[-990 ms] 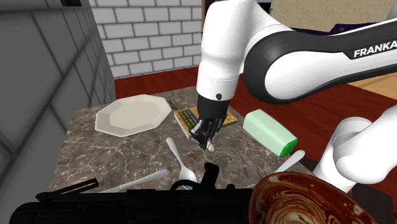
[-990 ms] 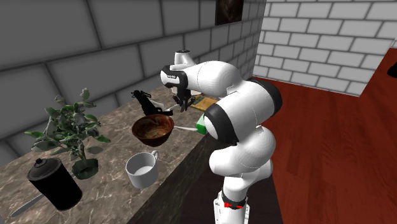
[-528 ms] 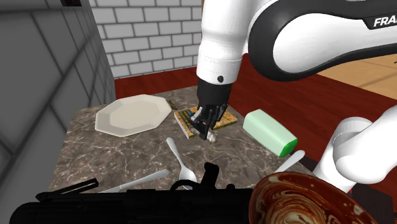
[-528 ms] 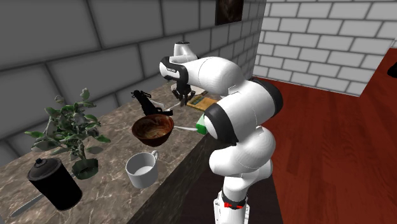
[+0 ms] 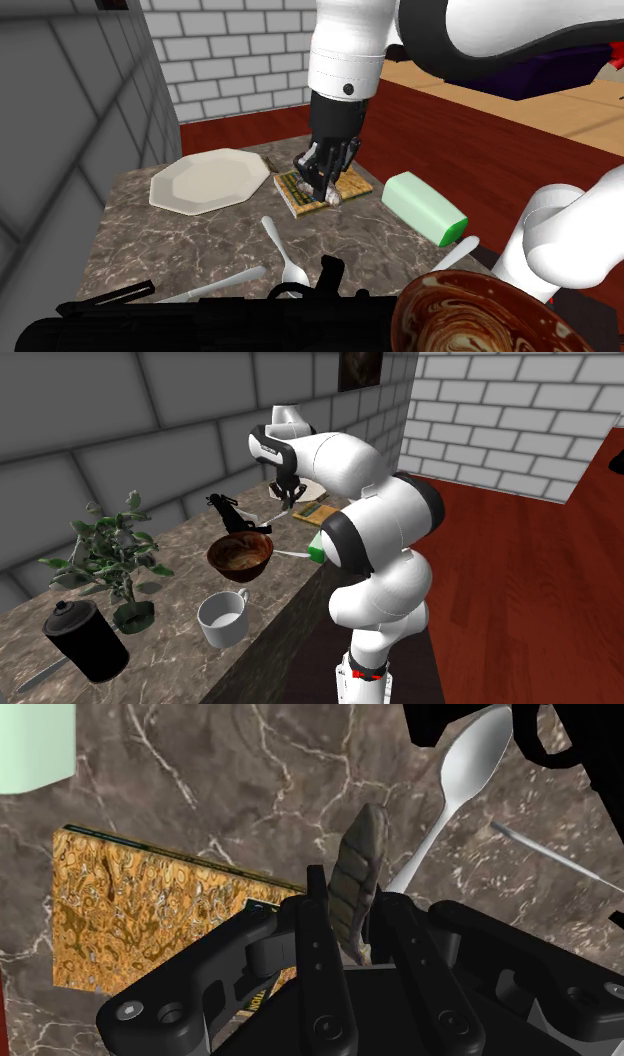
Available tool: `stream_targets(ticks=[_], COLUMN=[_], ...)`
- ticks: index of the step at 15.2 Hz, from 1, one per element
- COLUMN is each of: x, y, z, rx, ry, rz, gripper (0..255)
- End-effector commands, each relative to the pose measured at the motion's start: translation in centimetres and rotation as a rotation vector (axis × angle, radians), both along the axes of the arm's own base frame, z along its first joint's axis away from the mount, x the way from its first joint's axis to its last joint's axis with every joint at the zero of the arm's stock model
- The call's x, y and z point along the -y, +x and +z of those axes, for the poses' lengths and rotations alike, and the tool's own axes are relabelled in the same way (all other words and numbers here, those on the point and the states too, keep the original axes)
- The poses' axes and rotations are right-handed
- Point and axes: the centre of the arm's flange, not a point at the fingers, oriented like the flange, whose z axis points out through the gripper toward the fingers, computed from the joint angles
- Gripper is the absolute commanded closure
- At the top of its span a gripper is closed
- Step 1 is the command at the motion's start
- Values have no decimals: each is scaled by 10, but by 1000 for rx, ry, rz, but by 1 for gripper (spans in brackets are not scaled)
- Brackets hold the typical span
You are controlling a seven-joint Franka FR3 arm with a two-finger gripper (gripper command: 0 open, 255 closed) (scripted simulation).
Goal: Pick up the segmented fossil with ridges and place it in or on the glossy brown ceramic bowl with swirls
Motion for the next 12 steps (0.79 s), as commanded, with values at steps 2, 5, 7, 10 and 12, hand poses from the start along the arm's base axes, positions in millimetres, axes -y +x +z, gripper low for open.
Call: stream_targets(ticks=[2,5,7,10,12], x=[0,0,0,0,0], y=[0,0,0,0,0], z=[16,32,43,59,69], rx=[0,0,0,0,0], ry=[0,0,0,0,0], rz=[0,0,0,0,0], gripper=[255,255,255,255,255])
